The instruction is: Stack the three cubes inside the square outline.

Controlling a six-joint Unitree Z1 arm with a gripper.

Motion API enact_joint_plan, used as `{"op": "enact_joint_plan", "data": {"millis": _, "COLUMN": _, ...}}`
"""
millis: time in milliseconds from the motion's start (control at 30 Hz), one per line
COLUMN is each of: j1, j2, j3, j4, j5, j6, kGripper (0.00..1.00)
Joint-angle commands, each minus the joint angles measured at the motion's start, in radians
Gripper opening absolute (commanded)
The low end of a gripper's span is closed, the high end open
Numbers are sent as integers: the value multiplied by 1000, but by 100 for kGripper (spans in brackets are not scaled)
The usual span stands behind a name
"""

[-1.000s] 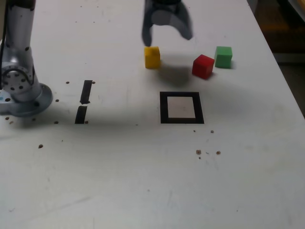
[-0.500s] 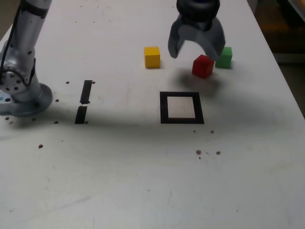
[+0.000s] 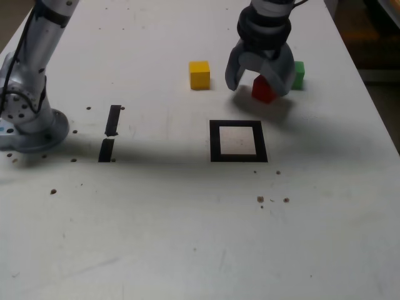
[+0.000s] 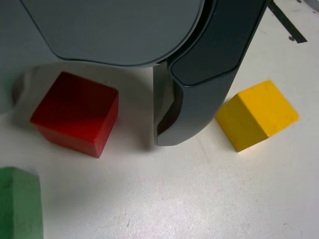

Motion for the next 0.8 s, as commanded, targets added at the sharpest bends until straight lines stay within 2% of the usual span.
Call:
{"op": "enact_joint_plan", "data": {"millis": 0, "j1": 6, "j2": 10, "j3": -8, "j4": -7, "j5": 2, "j6": 1, "kGripper": 73}}
{"op": "enact_joint_plan", "data": {"millis": 267, "j1": 11, "j2": 15, "j3": -26, "j4": -25, "j5": -5, "j6": -4, "kGripper": 39}}
{"op": "enact_joint_plan", "data": {"millis": 333, "j1": 11, "j2": 15, "j3": -28, "j4": -29, "j5": -11, "j6": -5, "kGripper": 33}}
{"op": "enact_joint_plan", "data": {"millis": 533, "j1": 8, "j2": -10, "j3": -24, "j4": -16, "j5": -37, "j6": -19, "kGripper": 29}}
{"op": "enact_joint_plan", "data": {"millis": 767, "j1": -50, "j2": -142, "j3": -17, "j4": 96, "j5": -41, "j6": -139, "kGripper": 28}}
